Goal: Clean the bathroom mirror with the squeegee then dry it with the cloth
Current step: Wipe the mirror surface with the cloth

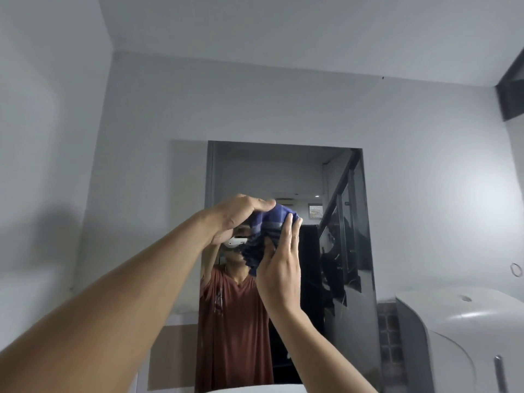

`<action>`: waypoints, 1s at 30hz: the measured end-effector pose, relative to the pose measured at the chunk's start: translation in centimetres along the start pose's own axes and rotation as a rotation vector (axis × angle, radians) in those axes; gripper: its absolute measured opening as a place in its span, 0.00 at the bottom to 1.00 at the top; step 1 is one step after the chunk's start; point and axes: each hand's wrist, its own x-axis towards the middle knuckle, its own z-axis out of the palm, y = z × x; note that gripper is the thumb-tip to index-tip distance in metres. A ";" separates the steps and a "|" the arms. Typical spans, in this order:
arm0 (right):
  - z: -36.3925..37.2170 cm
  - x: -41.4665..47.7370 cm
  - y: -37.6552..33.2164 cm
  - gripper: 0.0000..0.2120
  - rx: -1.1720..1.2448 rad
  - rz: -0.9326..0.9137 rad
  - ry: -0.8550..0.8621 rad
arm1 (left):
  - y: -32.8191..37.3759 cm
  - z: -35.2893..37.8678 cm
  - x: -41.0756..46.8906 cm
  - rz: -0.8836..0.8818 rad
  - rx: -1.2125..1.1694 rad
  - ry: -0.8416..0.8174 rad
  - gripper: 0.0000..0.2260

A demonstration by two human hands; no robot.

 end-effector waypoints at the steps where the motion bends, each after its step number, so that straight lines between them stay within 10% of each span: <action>1: 0.5 0.7 0.4 0.34 -0.010 -0.018 0.032 | 0.0 0.0 0.1 0.028 -0.023 0.056 0.17; 7: 1.7 7.5 0.5 0.33 -0.142 -0.151 0.061 | -8.2 -2.3 0.7 0.413 0.798 0.743 0.14; 14: 3.7 13.6 -1.9 0.37 -0.519 -0.407 -0.102 | -15.5 -0.8 -0.3 0.646 1.272 0.505 0.35; 30: 7.8 17.2 -3.8 0.35 -0.810 -0.791 -0.308 | -18.6 0.3 0.4 0.608 1.423 0.462 0.37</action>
